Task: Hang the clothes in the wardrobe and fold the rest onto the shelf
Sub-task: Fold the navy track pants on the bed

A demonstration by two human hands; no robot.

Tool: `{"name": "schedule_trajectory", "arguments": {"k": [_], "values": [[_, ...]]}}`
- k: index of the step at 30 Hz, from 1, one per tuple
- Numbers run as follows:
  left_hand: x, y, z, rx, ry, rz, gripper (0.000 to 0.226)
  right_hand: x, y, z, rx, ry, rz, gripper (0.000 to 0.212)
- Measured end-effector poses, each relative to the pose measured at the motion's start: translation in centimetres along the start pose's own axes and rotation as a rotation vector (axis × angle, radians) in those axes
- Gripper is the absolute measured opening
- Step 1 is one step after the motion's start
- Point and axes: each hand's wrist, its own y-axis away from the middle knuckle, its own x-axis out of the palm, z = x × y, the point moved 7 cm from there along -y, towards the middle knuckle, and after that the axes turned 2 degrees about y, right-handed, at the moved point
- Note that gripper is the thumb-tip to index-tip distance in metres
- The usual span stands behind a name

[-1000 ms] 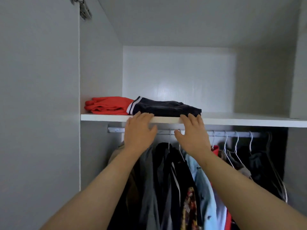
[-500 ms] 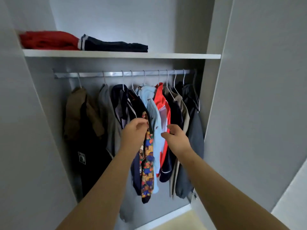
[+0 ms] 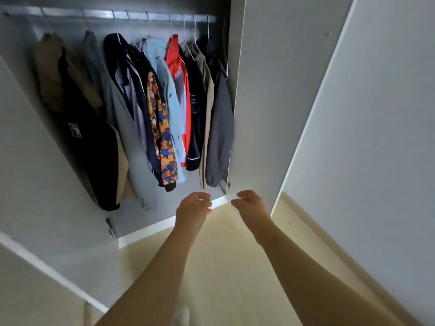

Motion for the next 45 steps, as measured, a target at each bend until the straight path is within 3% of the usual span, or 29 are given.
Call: {"name": "schedule_trajectory", "arguments": {"k": [10, 24, 28, 35, 41, 45], "values": [[1.8, 19.0, 12.8, -0.234, 0.006, -0.032, 0.015, -3.2, 16.7, -15.0, 0.212, -0.022, 0.109, 0.026], [2.8, 38.3, 21.9, -0.296, -0.189, 0.233, 0.014, -5.6, 39.8, -27.1, 0.435, -0.098, -0.032, 0.016], [6.6, 43.8, 23.4, -0.258, -0.293, 0.392, 0.016, -9.4, 46.1, -31.8, 0.512, -0.173, -0.142, 0.016], [14.9, 53.9, 25.7, -0.19, -0.422, 0.504, 0.019, -17.6, 56.6, -39.3, 0.587, -0.299, -0.334, 0.008], [24.4, 68.0, 30.9, -0.174, -0.503, 0.694, 0.015, -26.2, 69.2, -48.1, 0.681, -0.422, -0.528, 0.007], [29.5, 78.4, 34.9, -0.213, -0.533, 0.763, 0.012, -31.9, 78.3, -54.0, 0.773, -0.431, -0.548, 0.015]]}}
